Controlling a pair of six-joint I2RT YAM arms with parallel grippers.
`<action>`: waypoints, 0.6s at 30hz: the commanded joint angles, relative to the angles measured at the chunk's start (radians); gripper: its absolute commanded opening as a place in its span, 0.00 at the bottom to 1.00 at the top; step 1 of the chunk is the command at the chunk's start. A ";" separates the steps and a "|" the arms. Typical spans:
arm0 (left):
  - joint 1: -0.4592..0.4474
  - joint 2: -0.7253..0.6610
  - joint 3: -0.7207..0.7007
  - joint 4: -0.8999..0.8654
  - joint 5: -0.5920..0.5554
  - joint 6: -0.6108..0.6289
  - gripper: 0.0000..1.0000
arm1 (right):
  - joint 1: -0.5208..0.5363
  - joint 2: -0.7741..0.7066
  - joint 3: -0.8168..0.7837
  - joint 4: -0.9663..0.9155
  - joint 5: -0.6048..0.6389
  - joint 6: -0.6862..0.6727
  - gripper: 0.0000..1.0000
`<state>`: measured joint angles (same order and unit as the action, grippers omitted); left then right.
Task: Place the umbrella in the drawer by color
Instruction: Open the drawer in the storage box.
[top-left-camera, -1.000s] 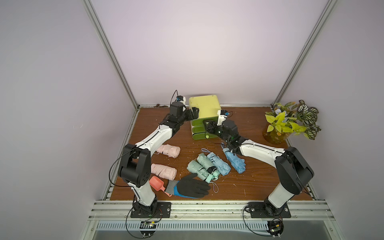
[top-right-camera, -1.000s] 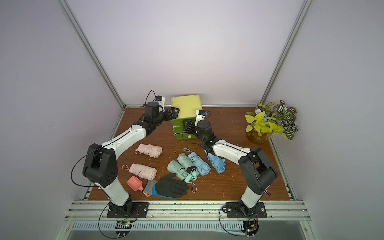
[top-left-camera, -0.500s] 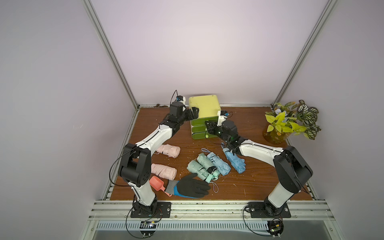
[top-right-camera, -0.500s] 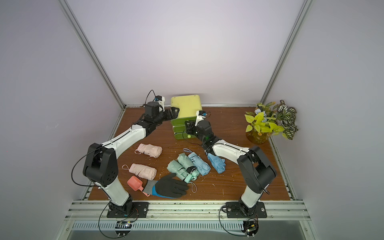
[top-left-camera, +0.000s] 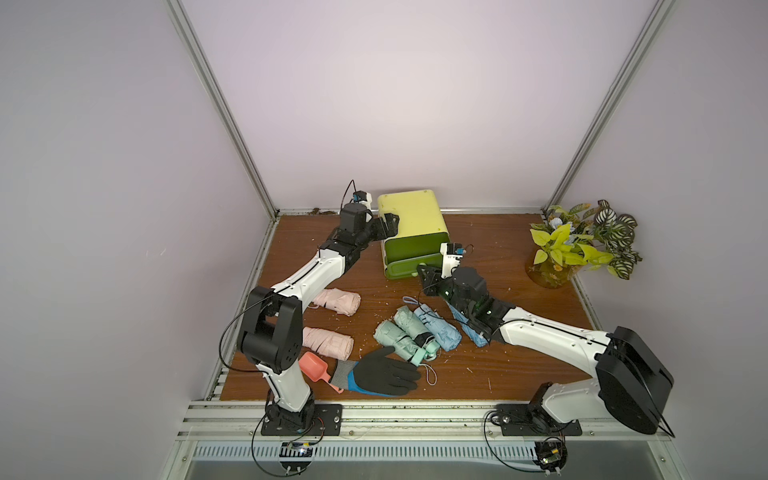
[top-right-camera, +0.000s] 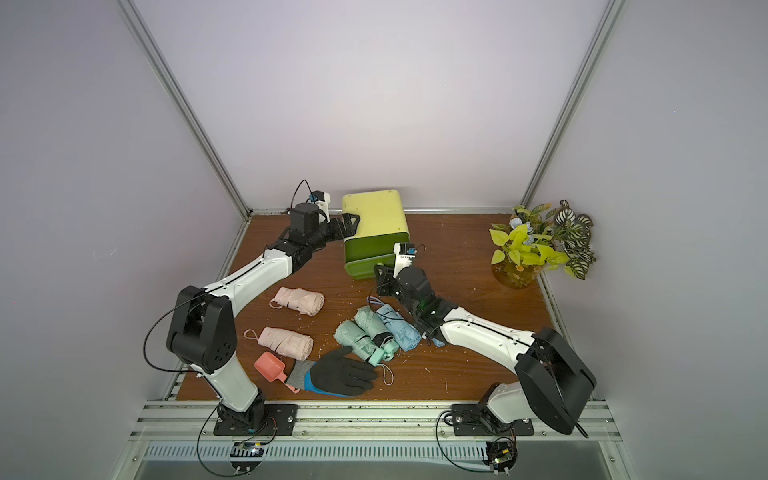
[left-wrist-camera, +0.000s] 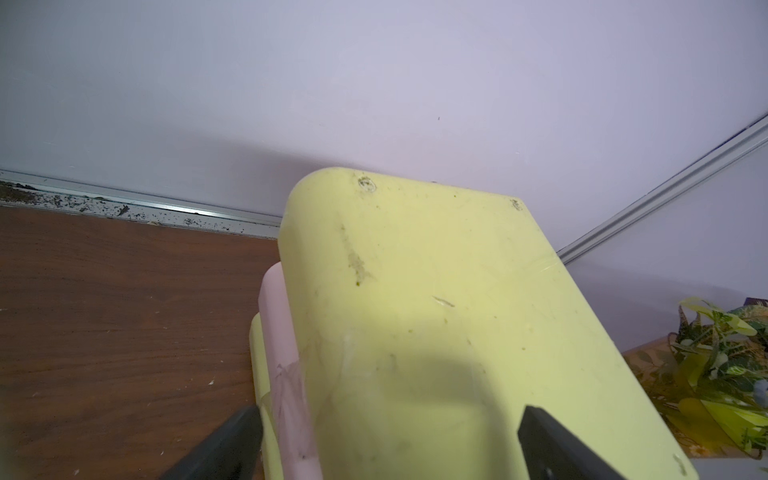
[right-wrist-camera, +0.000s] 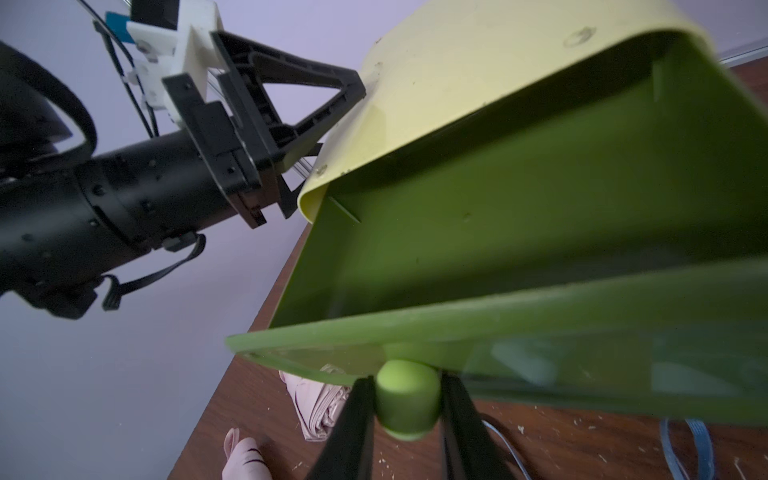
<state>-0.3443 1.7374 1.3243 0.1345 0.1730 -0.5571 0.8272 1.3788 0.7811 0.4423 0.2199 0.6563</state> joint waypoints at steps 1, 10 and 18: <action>0.008 0.013 0.038 0.021 -0.002 -0.022 1.00 | 0.032 -0.054 -0.015 0.006 0.088 -0.047 0.19; -0.012 -0.035 0.052 -0.009 -0.055 -0.006 1.00 | 0.048 -0.057 -0.055 0.013 0.110 -0.063 0.21; -0.038 -0.126 0.005 0.002 -0.125 0.003 1.00 | 0.048 -0.018 -0.052 0.005 0.121 -0.061 0.44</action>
<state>-0.3622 1.6768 1.3415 0.1143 0.0849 -0.5655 0.8749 1.3544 0.7155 0.4500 0.2955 0.6205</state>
